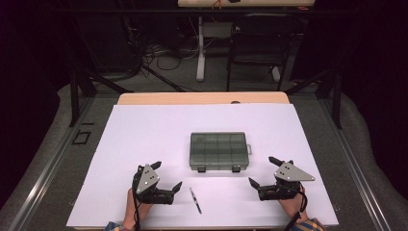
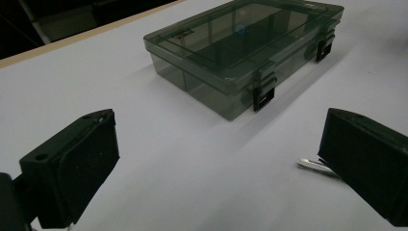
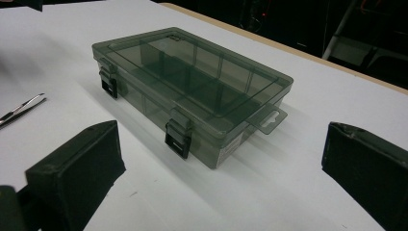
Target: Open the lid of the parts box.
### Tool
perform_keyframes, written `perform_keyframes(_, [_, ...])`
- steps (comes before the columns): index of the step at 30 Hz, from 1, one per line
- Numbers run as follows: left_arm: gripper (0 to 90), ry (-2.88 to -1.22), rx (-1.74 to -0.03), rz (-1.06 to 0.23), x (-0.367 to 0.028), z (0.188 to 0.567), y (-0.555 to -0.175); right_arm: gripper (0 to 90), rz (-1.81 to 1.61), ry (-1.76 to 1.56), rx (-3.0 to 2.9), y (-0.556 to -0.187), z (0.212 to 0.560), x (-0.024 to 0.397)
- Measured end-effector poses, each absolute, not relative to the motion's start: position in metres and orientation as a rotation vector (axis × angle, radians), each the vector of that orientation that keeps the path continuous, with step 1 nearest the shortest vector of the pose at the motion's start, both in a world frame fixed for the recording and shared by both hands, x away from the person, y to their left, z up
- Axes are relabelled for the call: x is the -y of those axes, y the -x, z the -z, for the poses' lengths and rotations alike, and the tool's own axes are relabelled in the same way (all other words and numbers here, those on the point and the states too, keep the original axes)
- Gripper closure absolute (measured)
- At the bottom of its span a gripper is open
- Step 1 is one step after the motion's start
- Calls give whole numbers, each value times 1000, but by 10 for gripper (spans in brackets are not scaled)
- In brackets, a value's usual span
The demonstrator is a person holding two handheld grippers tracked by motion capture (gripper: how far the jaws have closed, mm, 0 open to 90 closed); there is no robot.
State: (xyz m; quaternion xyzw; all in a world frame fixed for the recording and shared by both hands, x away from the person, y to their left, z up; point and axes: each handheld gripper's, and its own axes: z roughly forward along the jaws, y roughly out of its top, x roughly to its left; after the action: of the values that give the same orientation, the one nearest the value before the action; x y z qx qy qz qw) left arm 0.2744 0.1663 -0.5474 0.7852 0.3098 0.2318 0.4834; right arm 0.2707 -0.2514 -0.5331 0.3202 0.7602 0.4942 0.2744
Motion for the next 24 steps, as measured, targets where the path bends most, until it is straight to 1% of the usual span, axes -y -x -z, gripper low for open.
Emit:
perform_keyframes(16, [4, -1958, -753, -531, -156, 549, -298, 0, -1315, -878, -2149, -287, 535, 245])
perform_keyframes(24, [0, -1967, -752, -519, -143, 551, -313, 0, -1289, -903, -2190, -303, 534, 239])
